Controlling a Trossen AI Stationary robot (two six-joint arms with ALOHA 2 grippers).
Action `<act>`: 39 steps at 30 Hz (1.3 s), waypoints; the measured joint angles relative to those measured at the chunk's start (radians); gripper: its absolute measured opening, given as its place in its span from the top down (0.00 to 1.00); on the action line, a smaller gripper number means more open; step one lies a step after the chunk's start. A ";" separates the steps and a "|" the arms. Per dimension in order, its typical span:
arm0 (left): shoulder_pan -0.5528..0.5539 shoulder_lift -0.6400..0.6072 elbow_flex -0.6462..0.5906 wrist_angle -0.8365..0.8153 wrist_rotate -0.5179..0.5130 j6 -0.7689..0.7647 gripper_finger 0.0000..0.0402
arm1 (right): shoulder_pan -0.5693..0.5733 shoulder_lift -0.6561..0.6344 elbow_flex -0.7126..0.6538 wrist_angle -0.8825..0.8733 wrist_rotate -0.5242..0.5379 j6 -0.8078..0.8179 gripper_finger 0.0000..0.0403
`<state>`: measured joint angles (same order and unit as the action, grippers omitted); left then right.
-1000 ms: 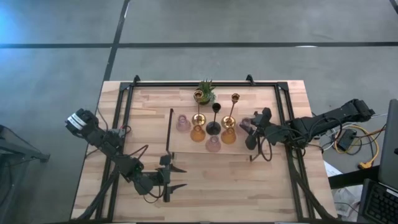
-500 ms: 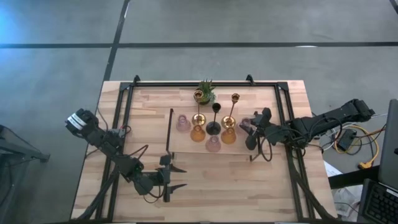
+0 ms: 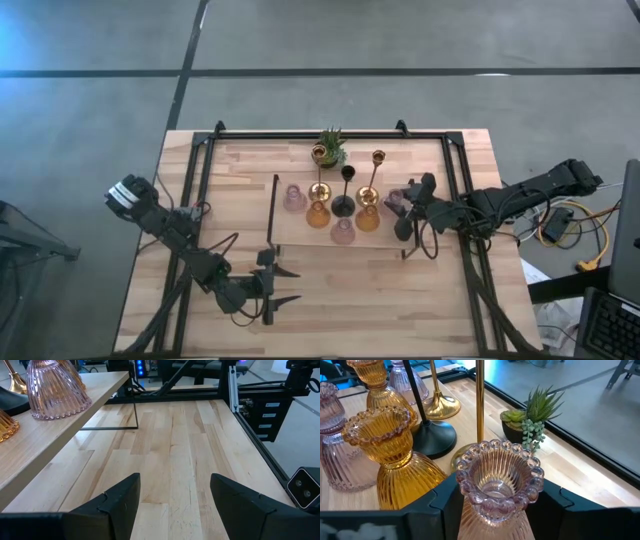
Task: Pick & Place candle stick holders
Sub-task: Put the pink glass candle holder on the shelf, then return to Home Position
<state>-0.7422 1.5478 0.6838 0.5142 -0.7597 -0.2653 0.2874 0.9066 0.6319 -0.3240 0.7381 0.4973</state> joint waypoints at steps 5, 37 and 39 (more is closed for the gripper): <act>0.000 0.000 0.000 0.000 0.000 0.000 0.39 | 0.000 0.000 0.000 0.002 0.009 0.000 0.49; 0.001 0.000 0.000 0.000 0.000 0.000 0.39 | 0.000 -0.019 0.000 0.016 0.009 0.003 0.28; 0.001 0.000 0.000 0.000 0.000 0.000 0.39 | 0.000 -0.019 0.000 0.016 0.009 0.003 0.25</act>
<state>-0.7414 1.5478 0.6838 0.5144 -0.7597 -0.2650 0.2875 0.8879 0.6319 -0.3077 0.7468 0.5007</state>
